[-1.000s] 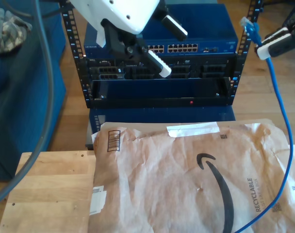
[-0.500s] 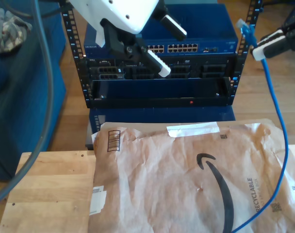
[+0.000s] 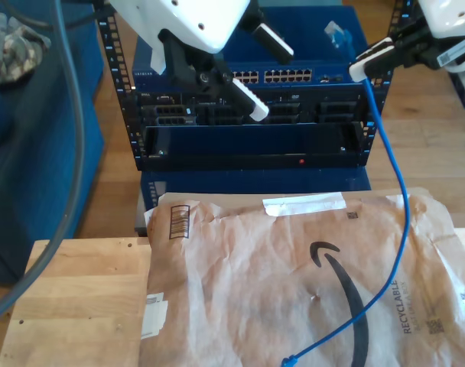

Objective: Grab the cable and plug it in

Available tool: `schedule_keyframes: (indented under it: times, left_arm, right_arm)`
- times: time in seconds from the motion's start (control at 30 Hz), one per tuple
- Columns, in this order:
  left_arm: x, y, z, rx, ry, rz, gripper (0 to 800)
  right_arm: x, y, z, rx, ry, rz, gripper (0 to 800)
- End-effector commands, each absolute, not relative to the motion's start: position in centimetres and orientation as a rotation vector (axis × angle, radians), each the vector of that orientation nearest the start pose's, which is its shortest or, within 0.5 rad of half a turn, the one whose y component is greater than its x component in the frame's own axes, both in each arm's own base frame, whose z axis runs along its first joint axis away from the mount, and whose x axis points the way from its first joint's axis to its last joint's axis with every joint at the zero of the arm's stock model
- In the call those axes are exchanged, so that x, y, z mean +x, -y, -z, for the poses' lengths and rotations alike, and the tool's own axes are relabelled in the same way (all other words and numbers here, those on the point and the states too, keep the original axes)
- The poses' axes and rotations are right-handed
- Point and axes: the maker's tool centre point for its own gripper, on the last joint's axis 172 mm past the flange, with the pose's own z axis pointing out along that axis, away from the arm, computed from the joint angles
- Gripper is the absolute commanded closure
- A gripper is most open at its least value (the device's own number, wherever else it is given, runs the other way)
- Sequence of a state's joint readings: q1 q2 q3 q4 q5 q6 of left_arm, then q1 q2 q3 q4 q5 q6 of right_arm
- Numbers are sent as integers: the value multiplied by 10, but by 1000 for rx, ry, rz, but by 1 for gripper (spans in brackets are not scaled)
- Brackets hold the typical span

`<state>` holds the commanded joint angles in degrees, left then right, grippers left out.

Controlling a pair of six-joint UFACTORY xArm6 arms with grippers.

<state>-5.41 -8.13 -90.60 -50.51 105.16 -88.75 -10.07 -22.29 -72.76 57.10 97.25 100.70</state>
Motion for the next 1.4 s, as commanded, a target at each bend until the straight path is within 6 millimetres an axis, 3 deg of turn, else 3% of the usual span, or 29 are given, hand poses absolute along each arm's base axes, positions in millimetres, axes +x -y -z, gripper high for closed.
schedule_keyframes:
  times: [0.27,0.6,0.8,1.17,1.27,1.4]
  left_arm:
    - [351,250,-507,-2714,2041,-1285,15]
    - [352,250,-505,-2697,2049,-1292,15]
    - [352,249,-503,-2689,2049,-1295,38]
    - [355,249,-503,-2699,2056,-1291,309]
    - [364,245,-504,-2696,2102,-1275,383]
    - [371,242,-503,-2687,2142,-1265,424]
  right_arm:
    - [368,-190,-504,-1459,-1808,-950,777]
    - [376,-207,-478,-1519,-1843,-936,777]
    - [377,-208,-478,-1518,-1841,-935,777]
    - [377,-207,-476,-1519,-1845,-935,777]
    - [376,-207,-475,-1517,-1846,-937,777]
    - [375,-207,-475,-1519,-1846,-936,776]
